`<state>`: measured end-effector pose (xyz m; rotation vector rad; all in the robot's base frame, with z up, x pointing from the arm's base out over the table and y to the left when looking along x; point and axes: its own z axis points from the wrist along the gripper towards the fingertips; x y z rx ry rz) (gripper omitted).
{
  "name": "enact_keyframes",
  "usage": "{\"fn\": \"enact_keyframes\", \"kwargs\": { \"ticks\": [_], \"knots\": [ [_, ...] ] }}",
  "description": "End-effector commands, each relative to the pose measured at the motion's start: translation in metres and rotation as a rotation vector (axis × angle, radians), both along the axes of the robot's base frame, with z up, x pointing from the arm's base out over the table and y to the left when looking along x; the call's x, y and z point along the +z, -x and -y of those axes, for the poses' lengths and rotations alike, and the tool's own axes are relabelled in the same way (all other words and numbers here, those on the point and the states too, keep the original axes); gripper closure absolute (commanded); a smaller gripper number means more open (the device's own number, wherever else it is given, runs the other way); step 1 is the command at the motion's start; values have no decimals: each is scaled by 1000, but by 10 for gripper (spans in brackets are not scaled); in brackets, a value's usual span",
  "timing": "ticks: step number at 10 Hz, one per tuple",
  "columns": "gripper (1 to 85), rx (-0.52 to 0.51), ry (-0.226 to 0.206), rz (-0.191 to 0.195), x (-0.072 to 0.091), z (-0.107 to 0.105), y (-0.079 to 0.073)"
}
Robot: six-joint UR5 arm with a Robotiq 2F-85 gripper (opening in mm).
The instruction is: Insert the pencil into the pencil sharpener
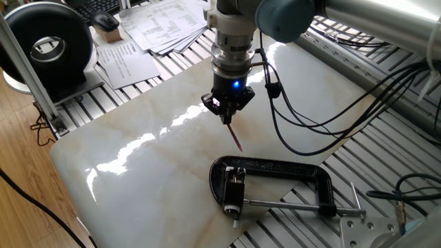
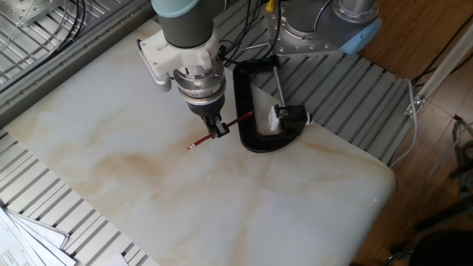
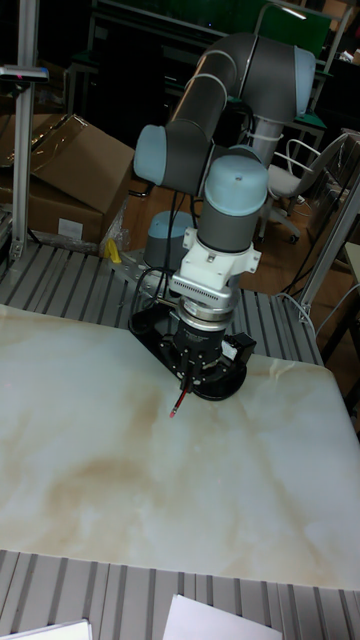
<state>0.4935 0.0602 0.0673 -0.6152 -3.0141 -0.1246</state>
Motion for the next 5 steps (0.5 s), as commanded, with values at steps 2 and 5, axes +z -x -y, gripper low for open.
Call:
{"fn": "enact_keyframes", "kwargs": {
  "ticks": [2,5],
  "knots": [
    [840,-25,-72,26,8,-19,-11],
    [840,-142,-9,28,9,-5,-15]
  ]
}}
